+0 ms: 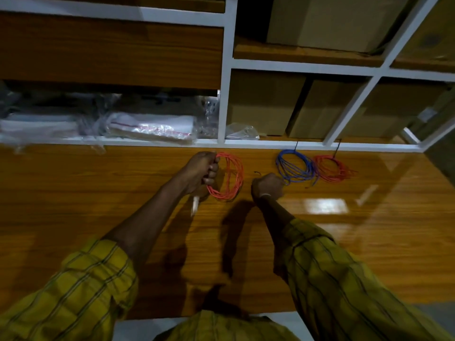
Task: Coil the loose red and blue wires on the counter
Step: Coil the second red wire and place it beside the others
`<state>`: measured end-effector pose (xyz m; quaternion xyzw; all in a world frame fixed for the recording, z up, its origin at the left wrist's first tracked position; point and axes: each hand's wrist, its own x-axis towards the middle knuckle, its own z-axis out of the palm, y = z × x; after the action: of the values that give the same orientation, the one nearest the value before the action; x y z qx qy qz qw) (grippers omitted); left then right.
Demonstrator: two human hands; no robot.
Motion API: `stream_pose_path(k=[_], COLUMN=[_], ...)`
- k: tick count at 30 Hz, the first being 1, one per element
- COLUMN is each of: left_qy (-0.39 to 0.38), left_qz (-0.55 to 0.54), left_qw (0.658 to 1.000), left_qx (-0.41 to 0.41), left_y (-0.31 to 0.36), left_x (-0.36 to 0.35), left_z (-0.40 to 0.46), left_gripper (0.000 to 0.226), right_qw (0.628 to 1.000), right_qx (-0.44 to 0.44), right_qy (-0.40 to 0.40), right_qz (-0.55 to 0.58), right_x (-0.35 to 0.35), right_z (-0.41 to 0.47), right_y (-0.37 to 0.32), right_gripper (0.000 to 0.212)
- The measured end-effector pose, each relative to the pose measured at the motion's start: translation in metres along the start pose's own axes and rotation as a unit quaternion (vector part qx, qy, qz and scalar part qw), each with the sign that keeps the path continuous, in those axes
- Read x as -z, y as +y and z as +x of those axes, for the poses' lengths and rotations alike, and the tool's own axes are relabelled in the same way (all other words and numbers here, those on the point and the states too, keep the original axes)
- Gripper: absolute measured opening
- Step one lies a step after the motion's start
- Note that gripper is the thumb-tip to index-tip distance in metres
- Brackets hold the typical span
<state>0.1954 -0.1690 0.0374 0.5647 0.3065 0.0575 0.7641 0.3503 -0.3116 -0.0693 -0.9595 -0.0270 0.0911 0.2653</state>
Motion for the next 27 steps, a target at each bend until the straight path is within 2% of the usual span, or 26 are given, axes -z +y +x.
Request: stream_pose_path(k=[4,7,10,11,12,14,17,19,22,24,27], left_qy=[-0.011,-0.017,-0.031,-0.035,-0.04,-0.052,-0.068,-0.074,-0.076,-0.08,-0.085], left_qz=[-0.027,-0.024,-0.017,-0.013,-0.006,0.006,0.031,0.059,0.082,0.098,0.125], left_qw=[1.0,1.0,0.999,0.999,0.999,0.998,0.995,0.993,0.99,0.987,0.982], left_qx=[0.013,0.009,-0.006,-0.012,-0.018,-0.033,-0.059,-0.075,-0.09,-0.1,-0.112], left_y=[-0.001,-0.003,-0.002,-0.001,-0.001,0.0,0.0,-0.002,-0.006,-0.006,-0.005], left_x=[0.001,0.006,0.009,0.01,0.011,0.01,0.004,-0.002,-0.012,-0.018,-0.028], left_z=[-0.003,-0.002,-0.002,-0.003,-0.003,-0.002,0.0,0.003,0.007,0.008,0.005], left_gripper=[0.028,0.027,0.026,0.026,0.026,0.027,0.027,0.026,0.028,0.029,0.03], right_qw=[0.999,0.999,0.99,0.978,0.973,0.935,0.896,0.898,0.899,0.896,0.893], right_qx=[0.004,0.026,0.015,0.017,0.045,0.064,0.093,0.123,0.084,0.057,0.046], right_qy=[0.006,0.006,-0.009,-0.055,-0.079,-0.098,-0.129,-0.138,-0.148,-0.159,-0.152], right_qz=[-0.039,-0.021,0.139,0.2,0.212,0.336,0.413,0.399,0.403,0.411,0.421], right_x=[0.001,0.0,0.011,0.019,0.031,0.069,0.119,0.134,0.132,0.124,0.113], right_z=[-0.007,-0.005,0.004,0.009,0.007,-0.019,-0.052,-0.07,-0.083,-0.088,-0.09], right_y=[-0.01,-0.006,0.002,0.0,0.001,-0.011,-0.019,-0.02,-0.016,-0.01,-0.004], right_gripper=[0.034,0.037,0.028,0.025,0.02,0.019,0.014,0.007,0.003,0.007,0.005])
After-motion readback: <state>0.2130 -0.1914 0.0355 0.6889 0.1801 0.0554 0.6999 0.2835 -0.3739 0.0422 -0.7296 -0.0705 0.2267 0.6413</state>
